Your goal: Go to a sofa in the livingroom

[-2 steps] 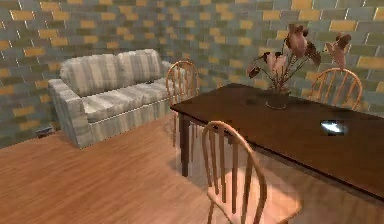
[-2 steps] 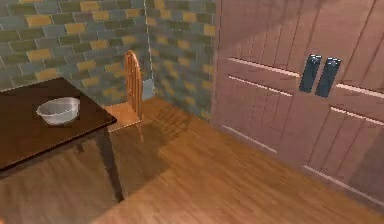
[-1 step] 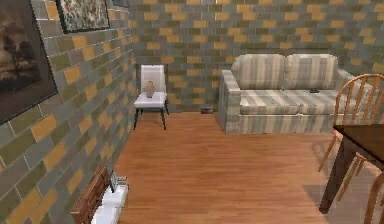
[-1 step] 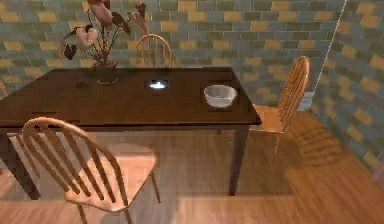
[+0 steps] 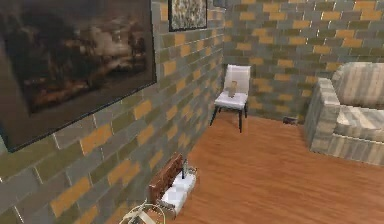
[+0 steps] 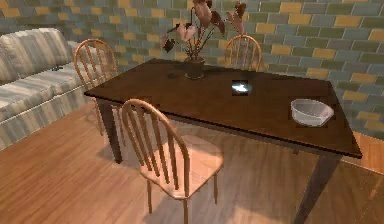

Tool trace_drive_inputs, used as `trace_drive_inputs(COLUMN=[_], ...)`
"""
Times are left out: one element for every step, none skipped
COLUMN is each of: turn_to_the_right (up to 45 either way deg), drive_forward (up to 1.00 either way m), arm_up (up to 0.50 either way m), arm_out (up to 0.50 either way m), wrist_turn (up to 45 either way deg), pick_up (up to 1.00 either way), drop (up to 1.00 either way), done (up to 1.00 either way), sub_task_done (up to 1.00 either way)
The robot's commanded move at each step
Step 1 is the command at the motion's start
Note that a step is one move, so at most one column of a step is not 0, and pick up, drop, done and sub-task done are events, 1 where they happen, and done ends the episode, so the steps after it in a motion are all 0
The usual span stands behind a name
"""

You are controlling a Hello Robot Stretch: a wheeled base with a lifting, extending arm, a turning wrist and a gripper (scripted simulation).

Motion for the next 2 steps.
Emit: trace_drive_inputs(turn_to_the_right=[0.0, 0.0], drive_forward=[0.30, 0.00], arm_up=[0.00, 0.00], arm_out=[0.00, 0.00], wrist_turn=[0.0, 0.0], pick_up=[0.00, 0.00], drop=[0.00, 0.00], done=[0.00, 1.00], sub_task_done=[0.00, 0.00])
